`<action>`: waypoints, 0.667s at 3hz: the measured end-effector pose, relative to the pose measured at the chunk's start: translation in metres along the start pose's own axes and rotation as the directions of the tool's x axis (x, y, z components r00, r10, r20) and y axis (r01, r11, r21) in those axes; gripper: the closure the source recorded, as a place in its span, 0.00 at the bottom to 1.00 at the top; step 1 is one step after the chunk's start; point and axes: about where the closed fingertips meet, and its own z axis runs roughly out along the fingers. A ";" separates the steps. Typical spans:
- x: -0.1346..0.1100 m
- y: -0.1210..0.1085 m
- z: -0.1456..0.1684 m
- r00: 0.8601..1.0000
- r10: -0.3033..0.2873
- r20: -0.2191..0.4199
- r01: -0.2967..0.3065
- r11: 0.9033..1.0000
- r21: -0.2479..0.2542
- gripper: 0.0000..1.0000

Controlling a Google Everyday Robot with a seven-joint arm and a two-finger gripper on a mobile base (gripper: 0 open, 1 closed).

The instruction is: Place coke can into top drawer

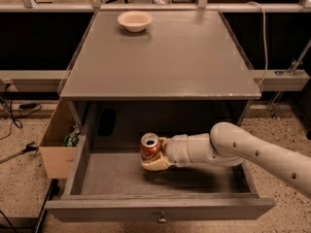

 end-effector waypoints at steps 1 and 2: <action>-0.001 0.002 0.017 1.000 -0.007 0.016 0.007 0.999 -0.040 1.00; 0.000 0.004 0.030 1.000 -0.010 0.029 0.012 0.998 -0.068 1.00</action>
Offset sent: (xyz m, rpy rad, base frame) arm 0.0015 0.0361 -0.0185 0.0484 0.0192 0.0894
